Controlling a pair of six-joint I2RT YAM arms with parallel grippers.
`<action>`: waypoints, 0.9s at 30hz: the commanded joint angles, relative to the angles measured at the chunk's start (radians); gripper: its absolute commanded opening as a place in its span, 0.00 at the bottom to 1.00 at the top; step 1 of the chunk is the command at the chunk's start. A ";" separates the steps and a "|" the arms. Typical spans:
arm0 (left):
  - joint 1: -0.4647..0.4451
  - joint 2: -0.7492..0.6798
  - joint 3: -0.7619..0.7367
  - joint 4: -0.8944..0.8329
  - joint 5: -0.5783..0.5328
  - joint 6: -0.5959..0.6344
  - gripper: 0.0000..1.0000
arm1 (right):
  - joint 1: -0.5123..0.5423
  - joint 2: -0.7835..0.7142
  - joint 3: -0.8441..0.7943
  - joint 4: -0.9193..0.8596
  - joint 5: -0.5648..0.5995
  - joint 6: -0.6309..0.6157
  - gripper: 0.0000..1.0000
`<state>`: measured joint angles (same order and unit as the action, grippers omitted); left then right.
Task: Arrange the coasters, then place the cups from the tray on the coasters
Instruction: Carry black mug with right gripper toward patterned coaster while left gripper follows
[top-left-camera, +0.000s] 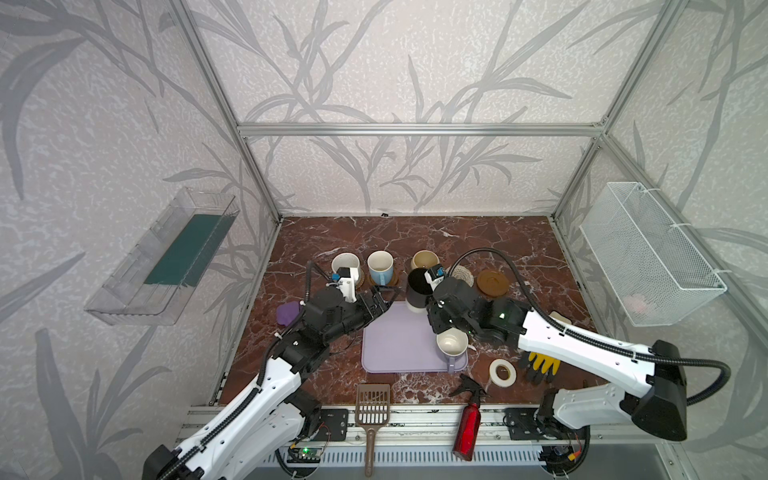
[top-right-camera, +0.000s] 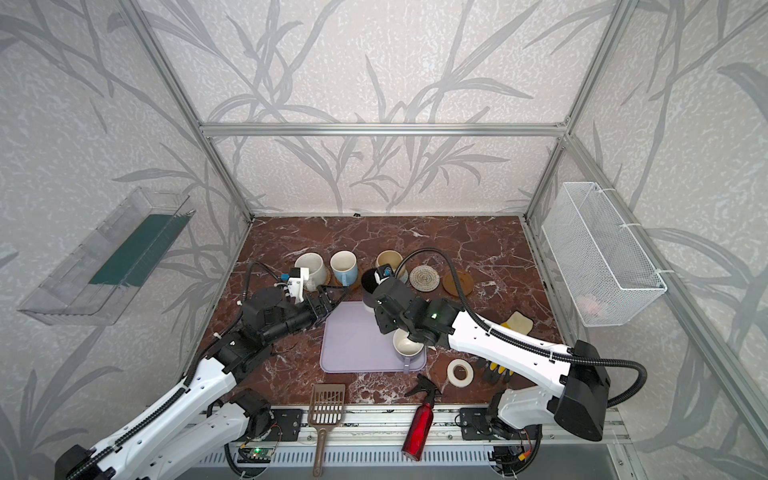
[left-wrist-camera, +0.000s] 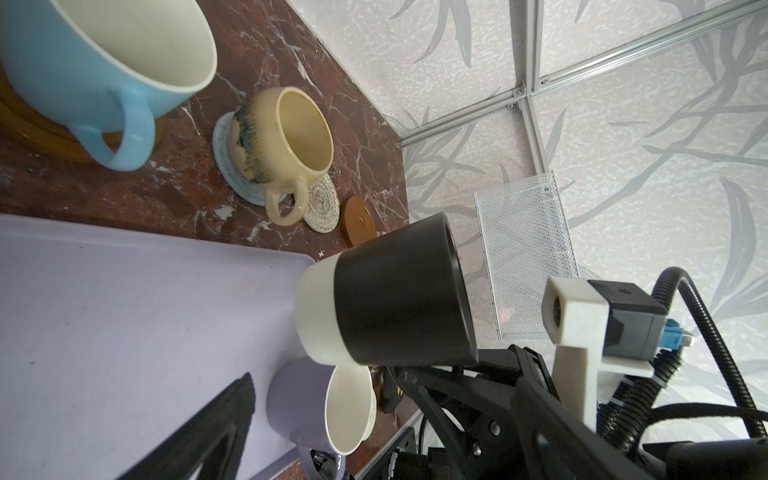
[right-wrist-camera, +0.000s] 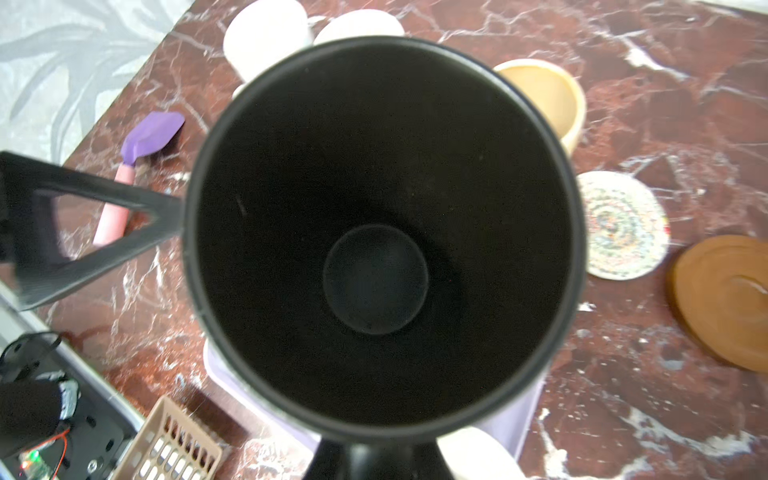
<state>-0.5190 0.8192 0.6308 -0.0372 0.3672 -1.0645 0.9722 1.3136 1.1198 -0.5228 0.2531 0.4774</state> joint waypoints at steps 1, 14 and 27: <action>-0.009 0.016 0.086 -0.039 -0.051 0.061 0.99 | -0.054 -0.085 0.023 0.028 0.019 -0.029 0.00; -0.078 0.283 0.326 -0.131 -0.126 0.183 0.99 | -0.306 -0.077 0.000 0.073 -0.061 -0.050 0.00; -0.079 0.545 0.445 0.045 -0.050 0.122 0.99 | -0.379 0.094 0.014 0.179 0.064 -0.043 0.00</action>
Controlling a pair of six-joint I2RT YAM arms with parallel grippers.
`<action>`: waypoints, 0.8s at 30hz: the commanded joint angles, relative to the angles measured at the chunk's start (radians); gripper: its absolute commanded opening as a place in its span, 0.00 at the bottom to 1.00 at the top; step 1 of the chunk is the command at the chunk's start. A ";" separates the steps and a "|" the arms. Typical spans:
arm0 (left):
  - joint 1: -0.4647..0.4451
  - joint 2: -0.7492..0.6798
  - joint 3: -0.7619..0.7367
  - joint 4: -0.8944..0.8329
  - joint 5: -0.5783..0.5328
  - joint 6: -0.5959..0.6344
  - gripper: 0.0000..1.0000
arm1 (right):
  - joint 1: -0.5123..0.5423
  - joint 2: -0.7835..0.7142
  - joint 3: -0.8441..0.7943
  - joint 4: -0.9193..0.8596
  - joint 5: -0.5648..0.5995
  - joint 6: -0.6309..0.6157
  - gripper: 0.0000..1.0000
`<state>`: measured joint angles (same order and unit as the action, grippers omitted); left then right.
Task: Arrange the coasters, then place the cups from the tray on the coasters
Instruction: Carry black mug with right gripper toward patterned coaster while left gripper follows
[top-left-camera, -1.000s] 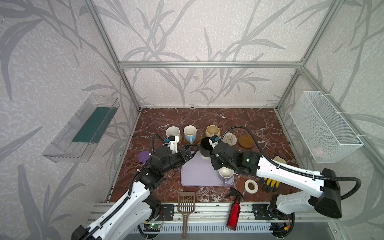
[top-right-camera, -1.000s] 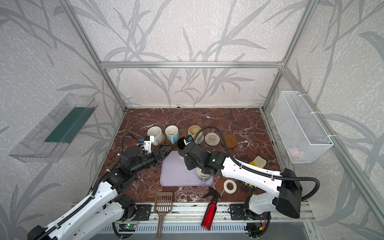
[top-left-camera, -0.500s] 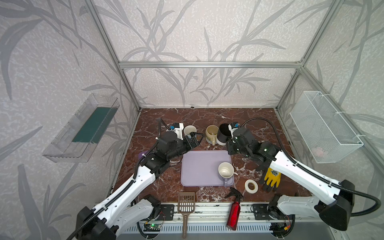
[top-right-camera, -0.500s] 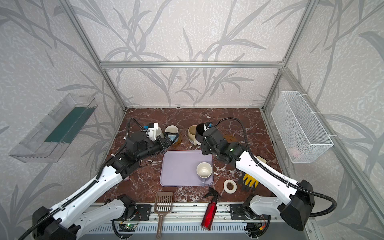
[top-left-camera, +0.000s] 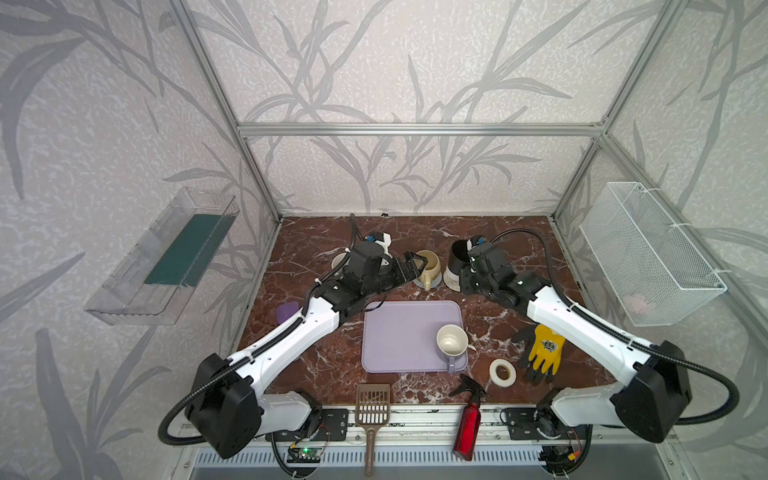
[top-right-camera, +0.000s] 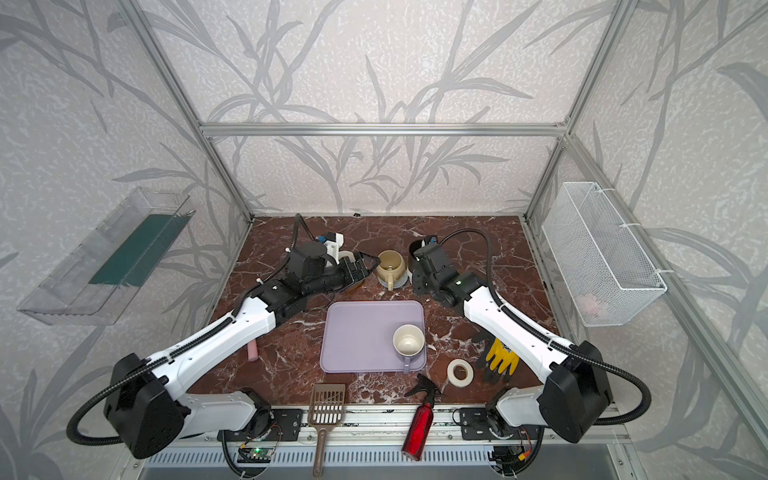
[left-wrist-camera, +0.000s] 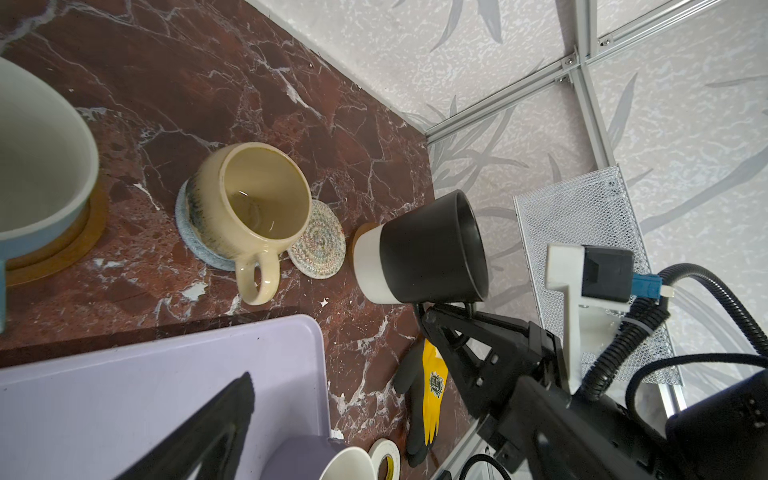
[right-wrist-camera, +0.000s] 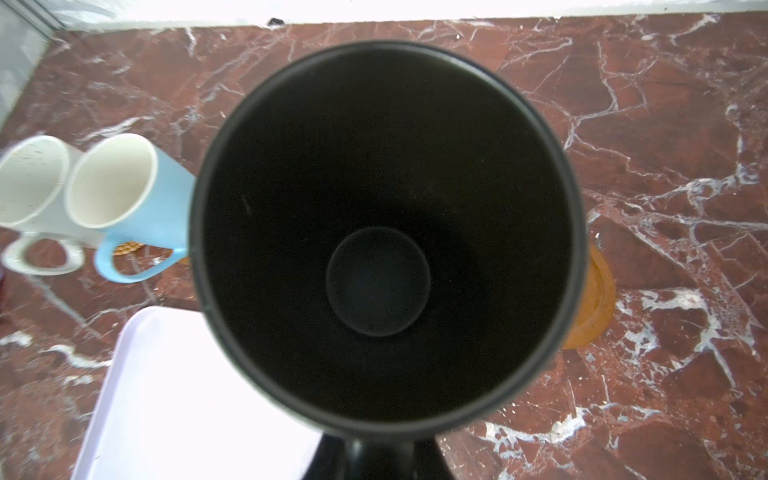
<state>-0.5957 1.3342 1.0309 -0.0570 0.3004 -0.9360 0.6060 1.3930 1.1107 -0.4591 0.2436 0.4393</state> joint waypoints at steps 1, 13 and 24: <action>-0.002 0.046 0.051 0.073 0.019 -0.007 0.98 | -0.015 0.026 0.023 0.124 0.086 -0.004 0.00; -0.002 0.241 0.161 0.081 0.046 -0.025 0.99 | -0.041 0.161 0.017 0.229 0.141 0.006 0.00; -0.014 0.296 0.191 0.067 0.038 -0.016 0.99 | -0.065 0.238 -0.016 0.292 0.132 0.012 0.00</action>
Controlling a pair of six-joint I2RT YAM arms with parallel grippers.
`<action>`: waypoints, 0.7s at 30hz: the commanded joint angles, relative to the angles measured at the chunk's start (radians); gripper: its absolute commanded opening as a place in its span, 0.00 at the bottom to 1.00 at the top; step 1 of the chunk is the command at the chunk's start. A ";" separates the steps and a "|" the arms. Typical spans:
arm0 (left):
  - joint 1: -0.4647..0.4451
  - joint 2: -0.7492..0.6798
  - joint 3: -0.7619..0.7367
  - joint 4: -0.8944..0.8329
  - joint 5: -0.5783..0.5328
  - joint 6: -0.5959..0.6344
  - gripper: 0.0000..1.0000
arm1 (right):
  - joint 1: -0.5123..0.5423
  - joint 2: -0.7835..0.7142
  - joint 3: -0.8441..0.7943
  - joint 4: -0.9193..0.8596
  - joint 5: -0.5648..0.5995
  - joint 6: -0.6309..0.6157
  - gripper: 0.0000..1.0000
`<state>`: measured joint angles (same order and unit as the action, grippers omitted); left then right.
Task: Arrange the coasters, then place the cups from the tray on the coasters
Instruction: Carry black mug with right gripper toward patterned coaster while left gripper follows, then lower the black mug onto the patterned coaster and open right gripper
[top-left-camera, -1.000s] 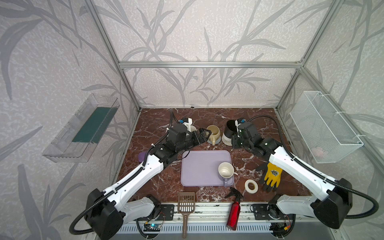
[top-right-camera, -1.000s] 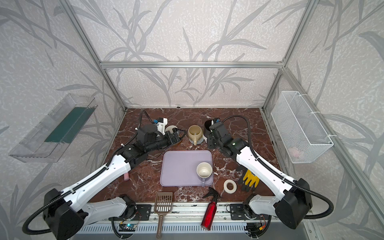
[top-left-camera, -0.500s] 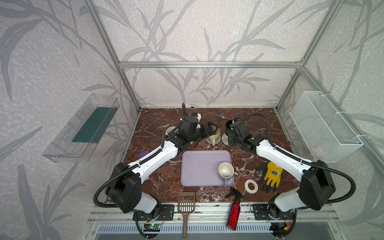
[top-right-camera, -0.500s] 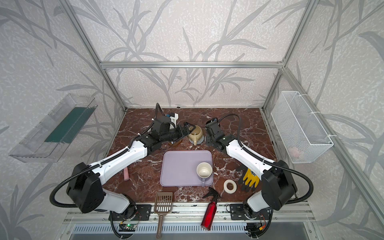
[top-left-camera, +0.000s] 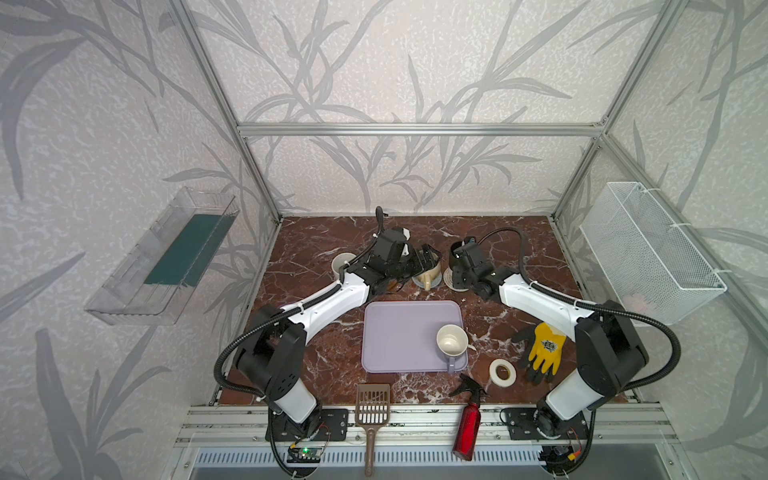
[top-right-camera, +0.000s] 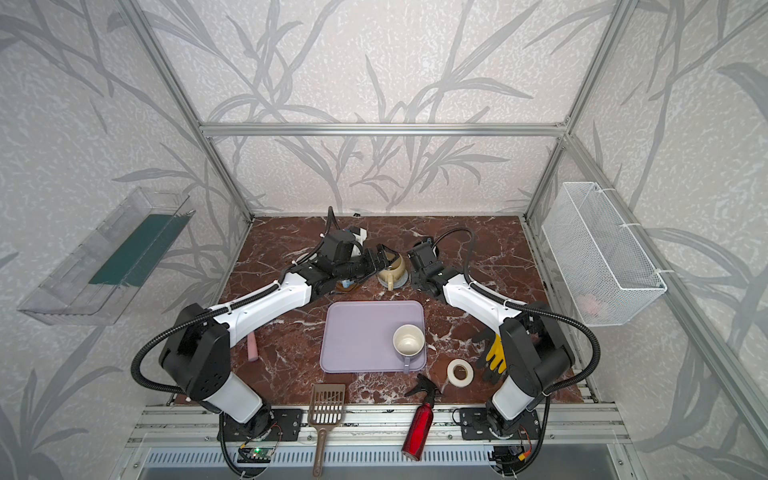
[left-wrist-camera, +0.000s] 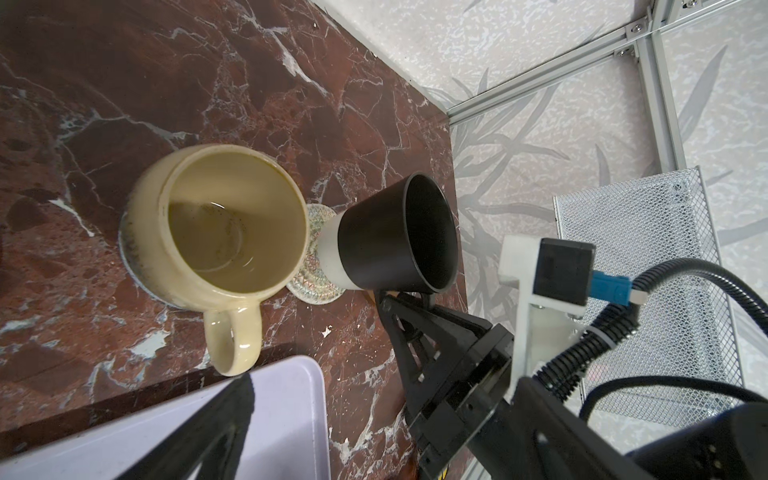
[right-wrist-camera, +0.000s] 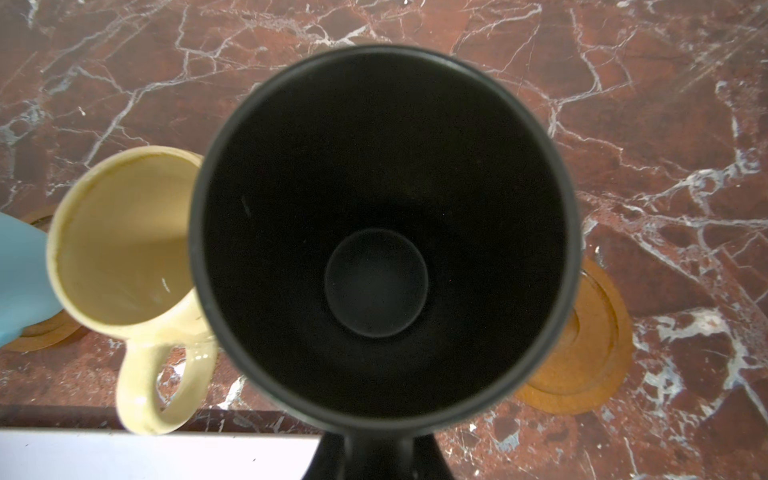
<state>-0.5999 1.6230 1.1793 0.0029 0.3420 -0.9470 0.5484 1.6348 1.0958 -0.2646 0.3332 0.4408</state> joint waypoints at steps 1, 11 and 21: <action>-0.011 0.008 0.043 0.004 -0.008 -0.005 0.99 | -0.007 0.000 -0.004 0.099 0.040 0.010 0.00; -0.020 0.016 0.052 -0.003 -0.021 0.000 0.99 | -0.005 0.020 0.000 0.068 0.045 0.015 0.00; -0.011 -0.006 0.025 0.004 -0.047 -0.007 0.99 | 0.001 0.034 -0.027 0.067 0.051 0.026 0.00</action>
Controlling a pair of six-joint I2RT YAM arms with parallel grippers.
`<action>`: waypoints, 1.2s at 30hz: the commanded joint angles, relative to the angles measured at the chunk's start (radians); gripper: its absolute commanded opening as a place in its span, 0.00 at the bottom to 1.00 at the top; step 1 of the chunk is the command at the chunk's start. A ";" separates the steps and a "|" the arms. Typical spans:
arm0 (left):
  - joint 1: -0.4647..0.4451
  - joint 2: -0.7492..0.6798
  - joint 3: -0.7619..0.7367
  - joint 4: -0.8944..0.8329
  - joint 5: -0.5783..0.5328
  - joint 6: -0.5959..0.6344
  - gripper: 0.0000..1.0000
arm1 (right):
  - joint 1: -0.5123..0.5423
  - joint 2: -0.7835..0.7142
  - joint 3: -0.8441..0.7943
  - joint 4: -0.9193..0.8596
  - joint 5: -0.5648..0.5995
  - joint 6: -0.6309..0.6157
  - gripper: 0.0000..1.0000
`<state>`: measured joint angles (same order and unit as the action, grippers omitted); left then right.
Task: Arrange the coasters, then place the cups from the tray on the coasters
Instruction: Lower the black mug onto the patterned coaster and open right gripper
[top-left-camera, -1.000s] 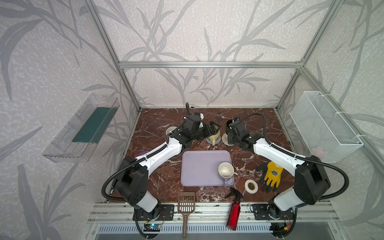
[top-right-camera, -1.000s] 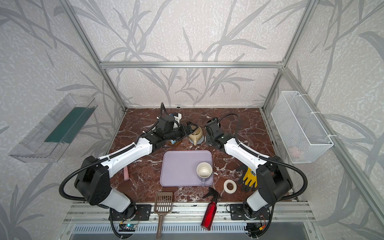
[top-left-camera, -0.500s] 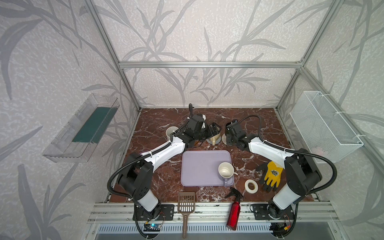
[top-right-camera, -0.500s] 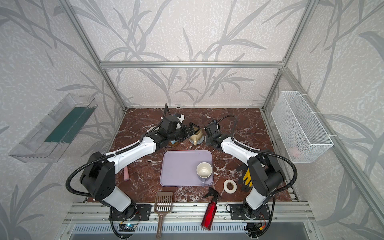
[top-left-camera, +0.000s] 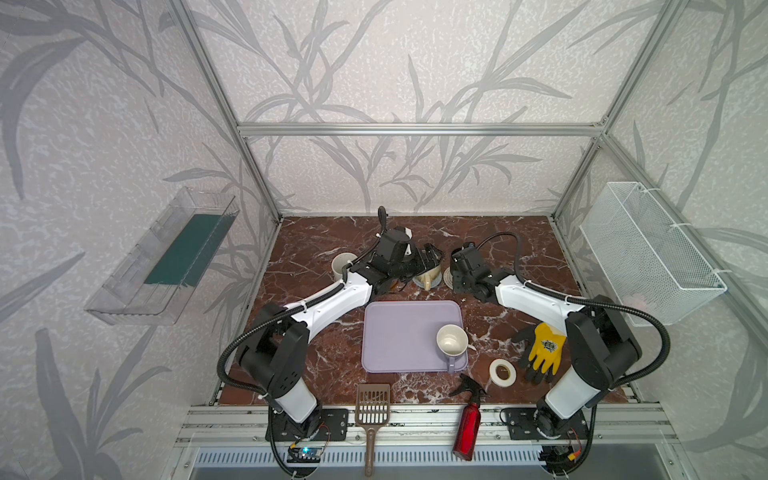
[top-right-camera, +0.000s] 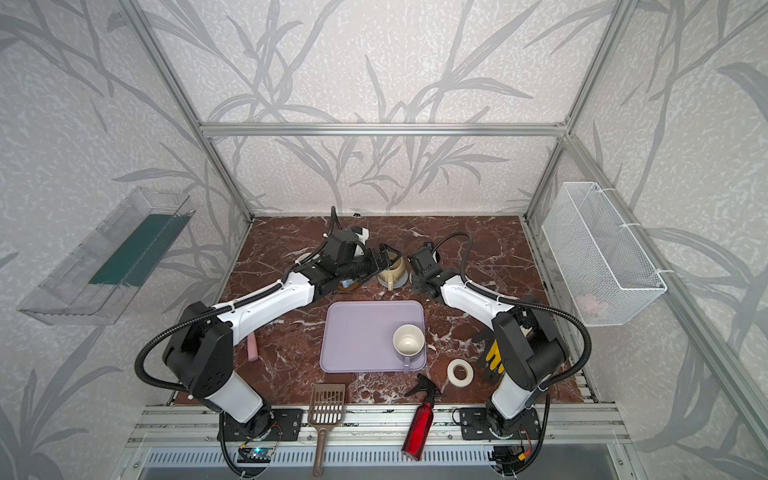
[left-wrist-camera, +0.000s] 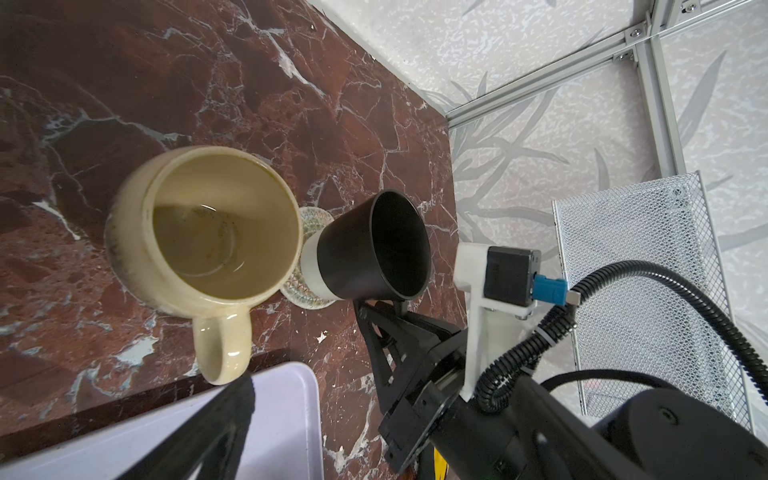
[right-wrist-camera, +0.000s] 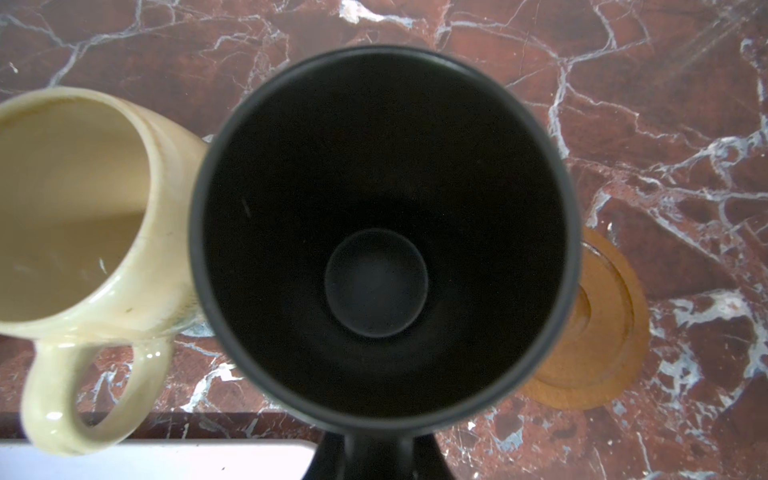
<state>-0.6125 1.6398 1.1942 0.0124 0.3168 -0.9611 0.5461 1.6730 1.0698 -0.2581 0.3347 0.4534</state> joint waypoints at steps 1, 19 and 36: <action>0.001 -0.024 0.009 -0.006 -0.023 0.009 0.99 | 0.003 -0.006 -0.004 0.064 0.052 0.012 0.00; 0.001 -0.028 -0.011 0.012 -0.013 -0.002 0.97 | 0.011 -0.034 -0.011 0.118 0.085 -0.024 0.00; 0.001 -0.012 -0.027 0.047 -0.003 -0.018 0.97 | 0.011 0.025 0.020 0.131 0.082 -0.038 0.00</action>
<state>-0.6125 1.6386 1.1790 0.0257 0.3141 -0.9642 0.5537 1.6852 1.0351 -0.1776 0.3687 0.4290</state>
